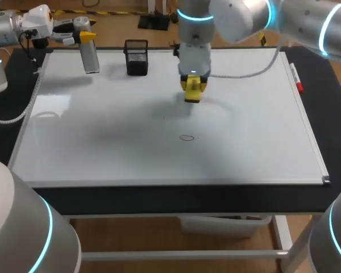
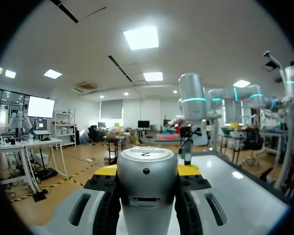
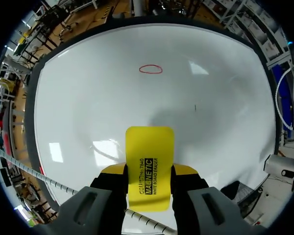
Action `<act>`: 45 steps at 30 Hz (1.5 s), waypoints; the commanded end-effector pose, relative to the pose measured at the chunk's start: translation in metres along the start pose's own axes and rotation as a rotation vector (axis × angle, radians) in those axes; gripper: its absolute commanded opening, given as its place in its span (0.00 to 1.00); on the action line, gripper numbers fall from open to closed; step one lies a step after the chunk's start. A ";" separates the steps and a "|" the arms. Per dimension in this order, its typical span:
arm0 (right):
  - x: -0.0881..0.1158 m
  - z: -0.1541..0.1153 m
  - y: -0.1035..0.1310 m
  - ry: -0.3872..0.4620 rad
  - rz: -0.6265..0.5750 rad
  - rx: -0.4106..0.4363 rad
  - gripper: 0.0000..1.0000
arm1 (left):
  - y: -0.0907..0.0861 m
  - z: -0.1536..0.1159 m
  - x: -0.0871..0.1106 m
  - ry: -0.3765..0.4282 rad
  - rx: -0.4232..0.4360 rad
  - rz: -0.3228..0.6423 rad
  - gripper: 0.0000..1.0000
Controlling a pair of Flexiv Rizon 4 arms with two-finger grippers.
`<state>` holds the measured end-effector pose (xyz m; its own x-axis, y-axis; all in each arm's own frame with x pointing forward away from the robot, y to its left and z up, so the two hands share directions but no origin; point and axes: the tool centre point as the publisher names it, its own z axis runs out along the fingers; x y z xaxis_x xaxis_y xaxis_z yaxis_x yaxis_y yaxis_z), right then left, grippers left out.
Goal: Pick up the inspection probe, press it on each red-marked spot on the whiteboard one by one, put down the probe, pick up the eraser, and wipe off all the red marks.
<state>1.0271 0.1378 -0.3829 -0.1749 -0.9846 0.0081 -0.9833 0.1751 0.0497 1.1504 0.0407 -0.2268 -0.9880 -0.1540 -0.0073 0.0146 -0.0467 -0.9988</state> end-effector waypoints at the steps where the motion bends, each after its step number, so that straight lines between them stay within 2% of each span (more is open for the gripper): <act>1: 0.036 -0.005 -0.005 -0.006 0.028 0.007 0.00 | 0.000 0.000 -0.002 0.005 0.001 0.000 0.00; 15: 0.122 -0.002 -0.029 0.007 0.177 0.001 0.00 | 0.000 0.000 -0.002 0.005 0.001 0.000 0.00; 28: 0.199 0.002 -0.038 -0.006 0.299 -0.016 0.00 | 0.000 0.000 -0.002 0.005 0.001 0.000 0.00; 36: 0.227 0.006 -0.040 -0.009 0.348 -0.028 0.00 | 0.000 0.000 -0.002 0.005 0.001 0.000 0.00; 45: 0.240 0.011 -0.043 -0.010 0.368 -0.039 0.00 | 0.000 0.000 -0.002 0.005 0.001 0.000 0.00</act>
<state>1.0258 -0.1032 -0.3939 -0.5175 -0.8553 0.0245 -0.8517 0.5177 0.0811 1.1504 0.0407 -0.2268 -0.9880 -0.1541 -0.0073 0.0146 -0.0467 -0.9988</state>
